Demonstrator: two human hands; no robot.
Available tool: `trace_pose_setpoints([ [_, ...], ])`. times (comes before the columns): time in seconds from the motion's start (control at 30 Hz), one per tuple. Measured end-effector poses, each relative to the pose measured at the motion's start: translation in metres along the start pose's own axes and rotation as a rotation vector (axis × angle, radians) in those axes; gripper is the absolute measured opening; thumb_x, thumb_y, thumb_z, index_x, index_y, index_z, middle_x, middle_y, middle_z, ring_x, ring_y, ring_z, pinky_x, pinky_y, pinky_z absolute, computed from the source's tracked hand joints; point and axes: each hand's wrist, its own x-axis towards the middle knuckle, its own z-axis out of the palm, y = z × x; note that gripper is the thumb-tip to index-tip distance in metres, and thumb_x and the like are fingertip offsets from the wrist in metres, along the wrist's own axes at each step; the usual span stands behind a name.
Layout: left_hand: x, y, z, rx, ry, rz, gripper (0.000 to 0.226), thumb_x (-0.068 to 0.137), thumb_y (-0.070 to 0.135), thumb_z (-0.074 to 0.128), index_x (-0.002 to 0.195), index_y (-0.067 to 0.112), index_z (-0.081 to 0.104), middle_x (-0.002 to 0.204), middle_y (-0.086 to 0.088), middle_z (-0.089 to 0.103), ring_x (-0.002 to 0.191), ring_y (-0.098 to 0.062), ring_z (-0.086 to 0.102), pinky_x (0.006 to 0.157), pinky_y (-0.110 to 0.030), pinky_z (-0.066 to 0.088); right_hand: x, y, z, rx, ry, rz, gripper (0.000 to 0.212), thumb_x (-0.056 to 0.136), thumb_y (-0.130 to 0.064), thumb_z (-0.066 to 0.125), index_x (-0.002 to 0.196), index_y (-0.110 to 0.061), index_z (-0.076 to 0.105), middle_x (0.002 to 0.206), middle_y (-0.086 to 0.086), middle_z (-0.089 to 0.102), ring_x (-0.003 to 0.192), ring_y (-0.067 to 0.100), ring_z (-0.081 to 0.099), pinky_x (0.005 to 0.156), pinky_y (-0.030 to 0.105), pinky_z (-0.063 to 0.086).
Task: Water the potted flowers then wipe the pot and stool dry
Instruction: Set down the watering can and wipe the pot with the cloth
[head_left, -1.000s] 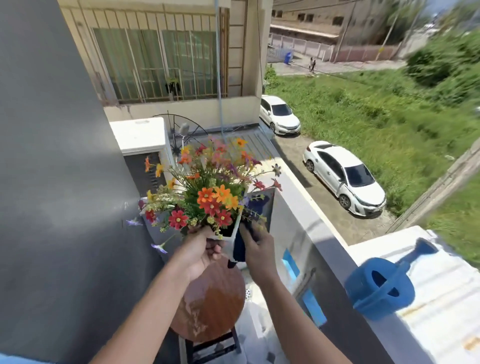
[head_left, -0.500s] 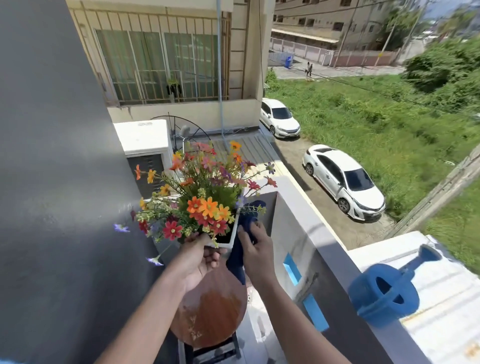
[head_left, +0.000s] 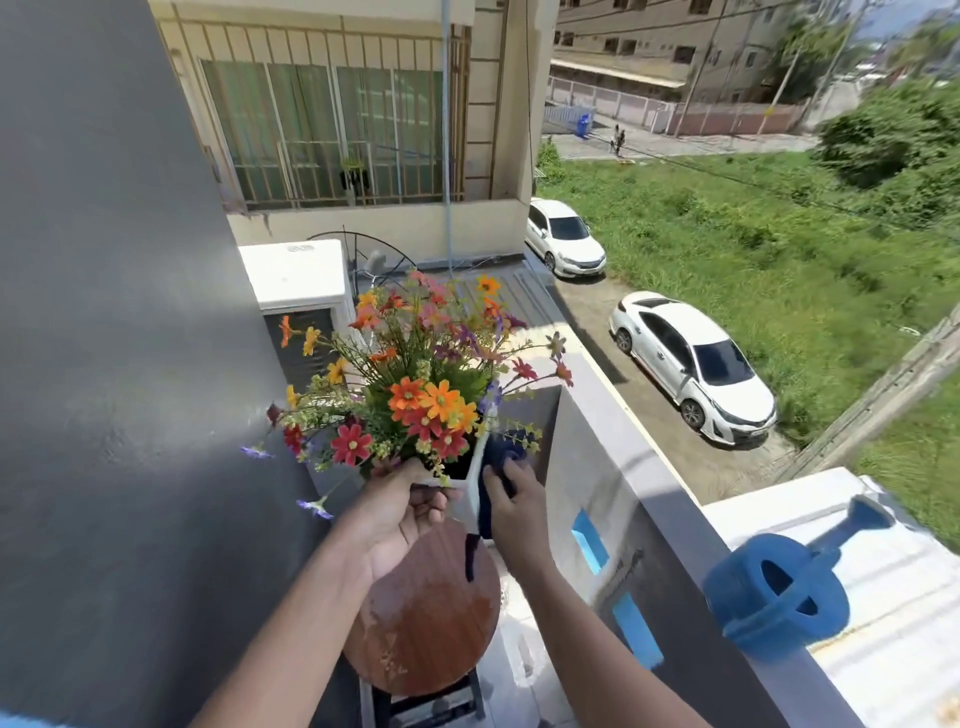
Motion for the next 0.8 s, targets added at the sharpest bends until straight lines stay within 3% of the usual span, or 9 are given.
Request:
trace_pose_setpoints([
  [0.17, 0.014, -0.006, -0.003, -0.016, 0.095, -0.009, 0.034, 0.097, 0.0, 0.043, 0.064, 0.003, 0.051, 0.07, -0.028, 0.067, 0.037, -0.012, 0.054, 0.036, -0.019, 0.045, -0.011, -0.003, -0.003, 0.001, -0.099, -0.005, 0.045, 0.096, -0.011, 0.06, 0.061, -0.028, 0.038, 0.066, -0.01, 0.041, 0.059, 0.007, 0.037, 0.059, 0.03, 0.03],
  [0.27, 0.019, -0.013, 0.001, 0.008, 0.124, -0.017, 0.027, 0.099, 0.004, 0.044, 0.074, 0.001, 0.055, 0.07, -0.024, 0.063, 0.036, -0.01, 0.052, 0.036, -0.02, 0.043, -0.014, -0.013, -0.007, 0.103, -0.102, -0.009, 0.038, 0.097, -0.01, 0.058, 0.065, -0.01, 0.038, 0.063, -0.009, 0.038, 0.058, 0.009, 0.035, 0.058, 0.03, 0.029],
  [0.33, 0.02, -0.016, 0.003, 0.04, 0.134, -0.02, 0.025, 0.1, 0.008, 0.045, 0.088, -0.005, 0.062, 0.071, -0.022, 0.064, 0.038, -0.009, 0.051, 0.036, -0.019, 0.041, -0.007, -0.021, -0.009, 0.184, -0.082, -0.004, 0.028, 0.094, -0.014, 0.057, 0.071, -0.002, 0.045, 0.065, 0.002, 0.04, 0.061, 0.016, 0.037, 0.059, 0.033, 0.029],
  [0.43, 0.02, -0.015, 0.003, 0.029, 0.135, -0.021, 0.028, 0.1, 0.008, 0.043, 0.081, -0.001, 0.06, 0.069, -0.021, 0.066, 0.037, -0.009, 0.048, 0.035, -0.019, 0.036, 0.008, -0.036, -0.011, 0.261, -0.054, 0.016, 0.024, 0.091, -0.023, 0.058, 0.079, -0.002, 0.056, 0.067, 0.006, 0.045, 0.064, 0.017, 0.04, 0.061, 0.035, 0.031],
  [0.53, 0.016, -0.013, 0.005, -0.025, 0.113, -0.036, 0.024, 0.104, 0.013, 0.039, 0.083, 0.008, 0.048, 0.061, -0.018, 0.065, 0.035, -0.01, 0.047, 0.033, -0.018, 0.035, 0.023, -0.044, -0.014, 0.219, -0.038, -0.008, 0.034, 0.094, -0.028, 0.06, 0.079, 0.001, 0.052, 0.065, 0.003, 0.042, 0.062, 0.017, 0.037, 0.059, 0.035, 0.029],
  [0.6, 0.012, -0.014, 0.006, -0.021, 0.074, -0.056, 0.022, 0.105, 0.013, 0.038, 0.085, 0.009, 0.047, 0.059, -0.018, 0.068, 0.036, -0.01, 0.048, 0.033, -0.019, 0.036, 0.039, -0.04, -0.016, 0.146, -0.003, 0.034, 0.035, 0.096, -0.026, 0.06, 0.069, -0.006, 0.049, 0.056, -0.008, 0.038, 0.053, 0.013, 0.034, 0.056, 0.032, 0.029],
  [0.7, 0.004, -0.014, 0.006, -0.002, 0.018, -0.093, 0.021, 0.103, 0.009, 0.04, 0.083, 0.008, 0.045, 0.068, -0.023, 0.072, 0.038, -0.01, 0.049, 0.035, -0.02, 0.038, 0.056, -0.036, -0.02, 0.075, 0.025, 0.093, 0.038, 0.098, -0.017, 0.058, 0.065, -0.031, 0.047, 0.051, -0.016, 0.033, 0.049, 0.006, 0.034, 0.057, 0.026, 0.031],
  [0.8, 0.001, -0.014, 0.005, 0.006, 0.001, -0.094, 0.022, 0.1, 0.004, 0.043, 0.078, 0.008, 0.045, 0.07, -0.025, 0.072, 0.038, -0.01, 0.05, 0.034, -0.02, 0.038, 0.064, -0.027, -0.022, 0.019, 0.014, 0.116, 0.047, 0.095, -0.006, 0.05, 0.058, -0.025, 0.029, 0.039, -0.011, 0.024, 0.039, 0.009, 0.026, 0.052, 0.027, 0.025],
])
